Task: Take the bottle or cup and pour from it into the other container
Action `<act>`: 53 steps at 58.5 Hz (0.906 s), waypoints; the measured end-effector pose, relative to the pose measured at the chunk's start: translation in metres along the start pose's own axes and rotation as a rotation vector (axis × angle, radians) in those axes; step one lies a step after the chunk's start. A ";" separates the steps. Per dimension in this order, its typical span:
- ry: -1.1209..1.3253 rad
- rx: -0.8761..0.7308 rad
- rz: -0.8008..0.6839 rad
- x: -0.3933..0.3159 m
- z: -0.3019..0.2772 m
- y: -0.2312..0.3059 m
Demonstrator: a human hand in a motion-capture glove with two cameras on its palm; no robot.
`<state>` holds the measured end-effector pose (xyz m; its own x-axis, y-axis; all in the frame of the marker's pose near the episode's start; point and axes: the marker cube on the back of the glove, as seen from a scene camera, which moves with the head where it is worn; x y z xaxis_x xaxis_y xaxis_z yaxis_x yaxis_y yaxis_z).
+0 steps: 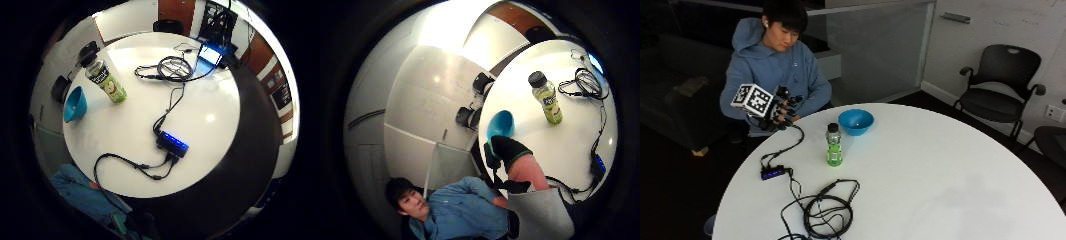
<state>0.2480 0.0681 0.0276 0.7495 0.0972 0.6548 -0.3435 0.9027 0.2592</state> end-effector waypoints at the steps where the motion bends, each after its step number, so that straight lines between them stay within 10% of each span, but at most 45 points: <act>1: -0.021 0.004 0.003 0.003 0.000 -0.001; 53: -0.451 -0.016 0.116 0.056 0.104 -0.060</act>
<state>0.2517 -0.0240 0.1225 0.3844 0.0088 0.9231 -0.3993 0.9031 0.1577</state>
